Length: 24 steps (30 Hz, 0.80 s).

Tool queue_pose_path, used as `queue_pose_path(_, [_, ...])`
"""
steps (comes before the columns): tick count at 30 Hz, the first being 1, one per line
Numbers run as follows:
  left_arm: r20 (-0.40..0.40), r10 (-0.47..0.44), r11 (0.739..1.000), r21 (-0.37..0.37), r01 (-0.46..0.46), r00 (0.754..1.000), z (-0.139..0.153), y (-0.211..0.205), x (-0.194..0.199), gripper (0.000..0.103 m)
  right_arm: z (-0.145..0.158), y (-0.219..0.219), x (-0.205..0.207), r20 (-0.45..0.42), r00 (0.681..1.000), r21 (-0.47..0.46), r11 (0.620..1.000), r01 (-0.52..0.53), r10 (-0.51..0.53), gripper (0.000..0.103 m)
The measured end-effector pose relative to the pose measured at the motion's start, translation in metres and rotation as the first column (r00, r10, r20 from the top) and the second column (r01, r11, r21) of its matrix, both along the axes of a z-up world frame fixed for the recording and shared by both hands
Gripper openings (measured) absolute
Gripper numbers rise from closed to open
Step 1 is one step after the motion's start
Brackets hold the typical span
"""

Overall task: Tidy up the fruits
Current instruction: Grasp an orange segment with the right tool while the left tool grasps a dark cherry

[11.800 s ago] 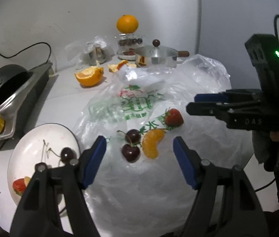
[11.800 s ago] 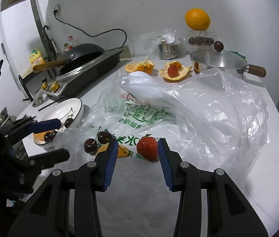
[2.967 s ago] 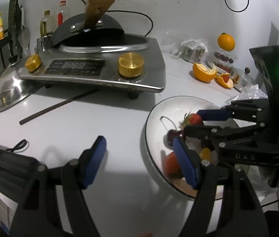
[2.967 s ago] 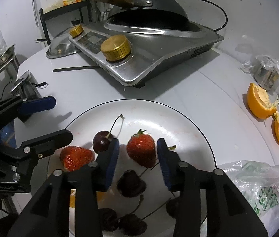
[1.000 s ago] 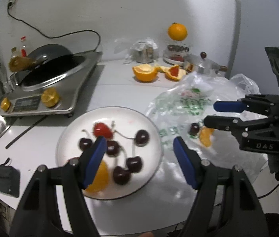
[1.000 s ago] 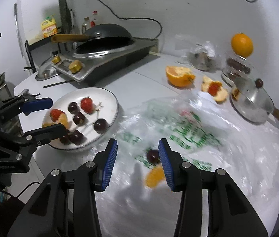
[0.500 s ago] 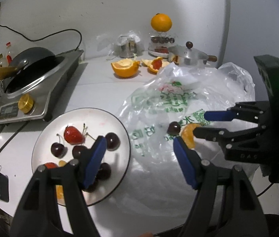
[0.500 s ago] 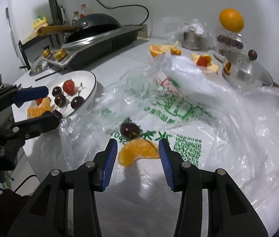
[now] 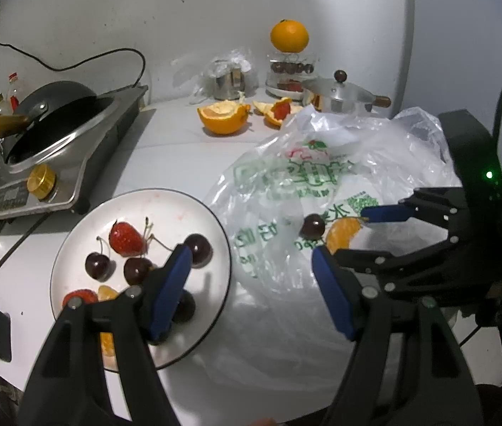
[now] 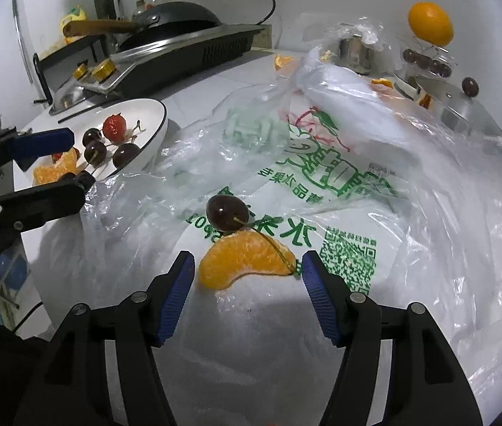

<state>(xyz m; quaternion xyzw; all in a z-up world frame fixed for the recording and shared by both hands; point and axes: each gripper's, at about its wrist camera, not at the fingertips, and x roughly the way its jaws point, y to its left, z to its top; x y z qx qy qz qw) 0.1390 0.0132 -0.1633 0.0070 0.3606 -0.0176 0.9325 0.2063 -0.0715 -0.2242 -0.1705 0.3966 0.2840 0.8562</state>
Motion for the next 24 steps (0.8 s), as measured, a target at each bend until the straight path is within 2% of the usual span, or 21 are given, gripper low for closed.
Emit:
queue_pose_path(8, [0.017, -0.01, 1.0, 0.029, 0.01, 1.0, 0.001, -0.002, -0.001, 0.072, -0.008, 0.01, 0.007, 0.009, 1.0, -0.044, 0.999, -0.008, 0.008, 0.066])
queue_pose_path(10, [0.018, -0.015, 0.999, 0.033, 0.014, 1.0, 0.001, -0.004, -0.001, 0.072, -0.007, 0.01, 0.007, 0.009, 1.0, -0.043, 0.999, -0.011, 0.011, 0.058])
queue_pose_path(14, [0.026, -0.033, 0.999, 0.039, 0.032, 0.999, 0.003, -0.011, 0.001, 0.072, -0.005, 0.005, 0.005, 0.003, 1.0, -0.028, 1.0, -0.014, 0.014, 0.053])
queue_pose_path(19, [0.048, -0.085, 0.993, 0.085, 0.081, 0.995, 0.005, -0.027, 0.001, 0.072, -0.001, -0.008, 0.003, 0.019, 1.0, -0.018, 1.0, 0.016, -0.016, 0.052])
queue_pose_path(24, [0.073, -0.175, 0.977, 0.136, 0.164, 0.982, 0.004, -0.048, 0.008, 0.072, 0.006, -0.031, 0.004, 0.036, 0.997, -0.005, 0.998, 0.065, -0.065, 0.052])
